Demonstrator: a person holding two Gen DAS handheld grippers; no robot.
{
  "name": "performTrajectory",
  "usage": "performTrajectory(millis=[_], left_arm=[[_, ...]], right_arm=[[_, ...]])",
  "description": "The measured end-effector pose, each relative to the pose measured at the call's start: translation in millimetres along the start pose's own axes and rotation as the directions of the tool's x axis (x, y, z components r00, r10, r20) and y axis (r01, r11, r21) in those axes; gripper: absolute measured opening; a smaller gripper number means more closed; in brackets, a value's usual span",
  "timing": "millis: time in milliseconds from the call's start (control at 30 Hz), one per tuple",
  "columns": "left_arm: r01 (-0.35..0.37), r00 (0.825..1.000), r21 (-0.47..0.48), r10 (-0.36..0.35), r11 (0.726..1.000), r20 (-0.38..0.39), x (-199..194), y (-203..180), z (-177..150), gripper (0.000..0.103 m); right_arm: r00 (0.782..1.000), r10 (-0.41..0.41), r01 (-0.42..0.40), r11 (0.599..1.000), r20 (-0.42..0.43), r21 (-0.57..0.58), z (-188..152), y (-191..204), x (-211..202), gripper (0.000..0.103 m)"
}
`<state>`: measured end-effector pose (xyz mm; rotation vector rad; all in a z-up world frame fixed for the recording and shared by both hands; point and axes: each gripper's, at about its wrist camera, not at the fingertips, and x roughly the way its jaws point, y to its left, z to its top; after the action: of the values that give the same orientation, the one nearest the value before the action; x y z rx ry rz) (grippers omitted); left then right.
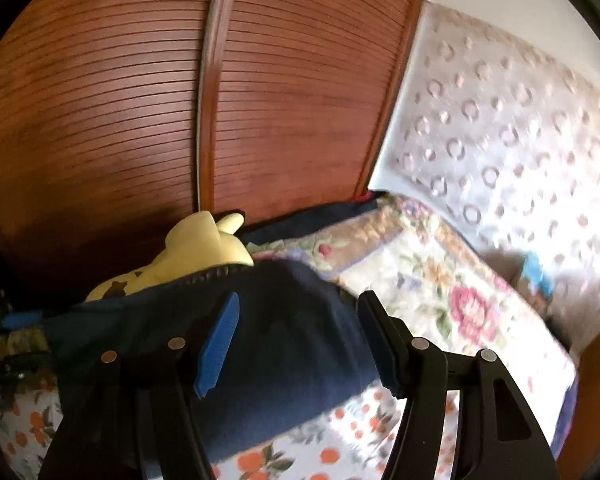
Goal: Fold small clothes
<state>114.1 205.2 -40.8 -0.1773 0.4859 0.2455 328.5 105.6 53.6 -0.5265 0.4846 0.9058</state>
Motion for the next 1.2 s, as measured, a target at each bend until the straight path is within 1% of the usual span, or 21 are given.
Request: performTrajectory(millis=[33,100,200,267,433,533,600,733,900,1033,1200], left_arm=[[-0.002,1.000,0.016,0.002,1.000,0.010,-4,-4,2,0.070],[0.004,0.999,0.047,-0.006,0.999,0.035,-13,-12,4,0.082],[0.009,0.999,0.107,-0.014,0.994,0.051,-26,-31,6,0.087],[0.014,0.999,0.124,-0.020,0.992,0.047,-32,-42,7,0.087],[0.057,0.997,0.140,-0.064,0.988,0.045,-44,-61,4,0.089],[0.076,0.996,0.155,-0.083,0.985,0.038,-49,-75,-1,0.090],[0.095,0.994,0.158,-0.101,0.983,0.033,-52,-84,-5,0.090],[0.161,0.986,0.148,-0.164,0.976,0.008,-56,-101,-15,0.089],[0.183,0.983,0.183,-0.183,0.966,-0.015,-61,-126,-28,0.089],[0.194,0.981,0.193,-0.194,0.962,-0.021,-74,-144,-38,0.089],[0.220,0.975,0.191,-0.220,0.957,-0.021,-91,-164,-35,0.089]], right_arm=[[1.000,-0.002,0.002,1.000,-0.004,0.024,-7,-2,-1,0.064],[1.000,-0.006,0.006,0.997,0.000,0.072,-21,-4,-14,0.064],[1.000,-0.012,0.010,0.995,0.019,0.103,-45,-3,-48,0.064],[0.999,-0.017,0.013,0.991,0.029,0.137,-60,0,-68,0.064],[0.997,-0.059,0.047,0.977,0.053,0.208,-99,10,-119,0.065],[0.992,-0.103,0.082,0.968,0.076,0.237,-124,19,-149,0.075],[0.990,-0.120,0.097,0.961,0.075,0.260,-139,26,-166,0.082],[0.982,-0.174,0.141,0.940,0.081,0.310,-164,40,-193,0.084],[0.968,-0.243,0.204,0.911,0.066,0.358,-185,63,-219,0.085],[0.950,-0.307,0.258,0.877,0.060,0.406,-199,78,-243,0.085],[0.921,-0.383,0.311,0.829,0.066,0.465,-203,100,-269,0.085]])
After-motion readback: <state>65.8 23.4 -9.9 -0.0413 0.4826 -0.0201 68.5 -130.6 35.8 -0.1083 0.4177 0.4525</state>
